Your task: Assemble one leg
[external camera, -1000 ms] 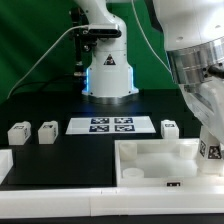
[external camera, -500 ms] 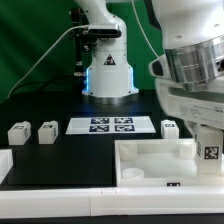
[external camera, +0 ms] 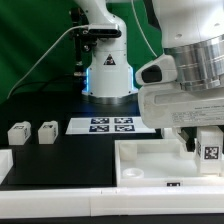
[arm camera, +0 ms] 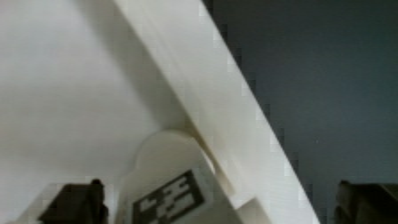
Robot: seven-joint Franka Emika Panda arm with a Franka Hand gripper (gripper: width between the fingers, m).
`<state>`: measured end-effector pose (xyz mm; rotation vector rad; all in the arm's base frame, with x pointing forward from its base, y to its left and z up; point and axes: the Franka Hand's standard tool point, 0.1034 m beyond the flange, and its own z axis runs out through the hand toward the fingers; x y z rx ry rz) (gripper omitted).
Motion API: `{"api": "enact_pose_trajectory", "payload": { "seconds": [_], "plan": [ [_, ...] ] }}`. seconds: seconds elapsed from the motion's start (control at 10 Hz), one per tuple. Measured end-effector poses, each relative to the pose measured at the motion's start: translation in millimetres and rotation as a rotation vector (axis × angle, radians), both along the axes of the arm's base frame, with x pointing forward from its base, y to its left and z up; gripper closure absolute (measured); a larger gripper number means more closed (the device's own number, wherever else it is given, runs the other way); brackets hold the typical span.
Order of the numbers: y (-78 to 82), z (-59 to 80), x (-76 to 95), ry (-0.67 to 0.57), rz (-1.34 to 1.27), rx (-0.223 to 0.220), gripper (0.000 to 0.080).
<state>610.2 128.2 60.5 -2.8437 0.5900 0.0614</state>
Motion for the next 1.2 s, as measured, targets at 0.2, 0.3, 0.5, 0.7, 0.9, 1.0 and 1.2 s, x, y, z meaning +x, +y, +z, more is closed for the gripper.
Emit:
{"api": "enact_pose_trajectory", "payload": {
  "seconds": [0.2, 0.3, 0.5, 0.7, 0.9, 1.0, 1.2],
  "plan": [
    [-8.1, -0.7, 2.8, -0.068, 0.318, -0.05, 0.015],
    [-8.0, -0.9, 2.6, -0.069, 0.322, -0.05, 0.015],
    [-7.7, -1.0, 2.5, -0.062, 0.288, -0.049, 0.0192],
    [-9.1, -1.4, 2.4, -0.036, 0.17, -0.048, 0.0373],
    [-13.2, -2.6, 2.3, -0.002, 0.018, -0.052, 0.0529],
    [-13.1, -2.8, 2.5, 0.025, -0.11, -0.044, 0.0529],
    [-13.3, -3.2, 5.0, 0.079, -0.403, -0.01, 0.0529]
  ]
}}
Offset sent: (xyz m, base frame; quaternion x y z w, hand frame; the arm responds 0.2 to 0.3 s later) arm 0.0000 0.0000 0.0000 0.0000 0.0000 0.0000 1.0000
